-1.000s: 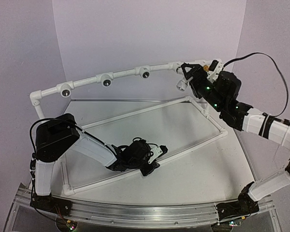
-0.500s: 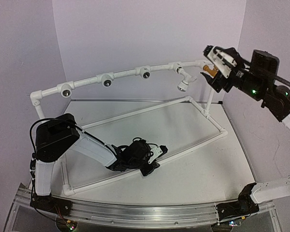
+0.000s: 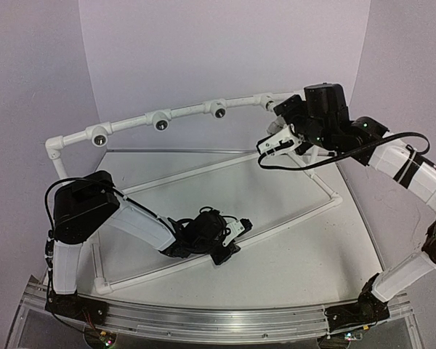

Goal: Install the water faucets
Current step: Screw the water faucet onto the adaptor.

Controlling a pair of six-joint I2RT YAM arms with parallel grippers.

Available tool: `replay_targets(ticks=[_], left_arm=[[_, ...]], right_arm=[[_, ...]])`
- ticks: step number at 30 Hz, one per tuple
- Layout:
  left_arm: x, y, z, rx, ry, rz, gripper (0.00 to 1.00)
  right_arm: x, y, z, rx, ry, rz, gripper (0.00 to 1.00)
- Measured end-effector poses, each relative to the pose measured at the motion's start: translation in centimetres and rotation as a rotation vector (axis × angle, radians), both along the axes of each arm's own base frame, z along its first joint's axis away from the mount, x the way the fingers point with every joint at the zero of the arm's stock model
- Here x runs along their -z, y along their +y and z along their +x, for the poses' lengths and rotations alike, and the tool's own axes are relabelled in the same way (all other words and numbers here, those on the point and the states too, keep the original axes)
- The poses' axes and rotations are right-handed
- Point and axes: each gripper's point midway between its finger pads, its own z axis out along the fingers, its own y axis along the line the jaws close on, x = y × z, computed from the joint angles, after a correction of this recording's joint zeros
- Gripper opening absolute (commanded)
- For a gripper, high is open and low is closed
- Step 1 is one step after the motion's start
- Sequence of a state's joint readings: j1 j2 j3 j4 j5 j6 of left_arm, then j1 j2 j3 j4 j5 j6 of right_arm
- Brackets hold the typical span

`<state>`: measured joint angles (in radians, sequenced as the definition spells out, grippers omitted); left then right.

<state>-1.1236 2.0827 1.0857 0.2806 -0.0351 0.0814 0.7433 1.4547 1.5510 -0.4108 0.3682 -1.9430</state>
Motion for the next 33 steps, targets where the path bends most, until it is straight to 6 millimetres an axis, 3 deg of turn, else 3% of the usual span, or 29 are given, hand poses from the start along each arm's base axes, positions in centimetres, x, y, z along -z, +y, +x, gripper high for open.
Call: replay_targets(ticks=[4, 8, 12, 16, 18, 24, 27, 29, 33], left_arm=[[0.0, 0.0, 0.0, 0.000, 0.001, -0.001, 0.00], [0.0, 0.0, 0.0, 0.000, 0.001, -0.001, 0.00], [0.0, 0.0, 0.0, 0.000, 0.001, 0.000, 0.00], [0.0, 0.0, 0.0, 0.000, 0.002, -0.001, 0.00], [0.0, 0.0, 0.0, 0.000, 0.003, -0.001, 0.00], [0.0, 0.0, 0.0, 0.001, 0.003, -0.002, 0.00], [0.0, 0.0, 0.0, 0.001, 0.004, -0.002, 0.00], [0.0, 0.0, 0.0, 0.001, 0.004, -0.001, 0.00], [0.0, 0.0, 0.0, 0.001, 0.004, -0.001, 0.00]], right_arm=[[0.2, 0.0, 1.0, 0.030, -0.018, -0.040, 0.78], [1.2, 0.6, 2.2, 0.048, -0.026, -0.067, 0.66], [1.5, 1.2, 3.3, 0.070, -0.054, -0.061, 0.45], [1.4, 1.6, 3.6, 0.101, -0.065, 0.018, 0.35], [1.4, 1.9, 3.6, 0.130, -0.056, 0.096, 0.16], [0.8, 2.6, 3.3, 0.253, 0.027, 0.567, 0.00], [0.2, 2.8, 3.3, 0.330, 0.092, 0.893, 0.00], [-0.7, 2.7, 3.3, 0.390, 0.141, 1.185, 0.00], [-2.1, 1.4, 3.7, 0.485, 0.336, 1.965, 0.00]])
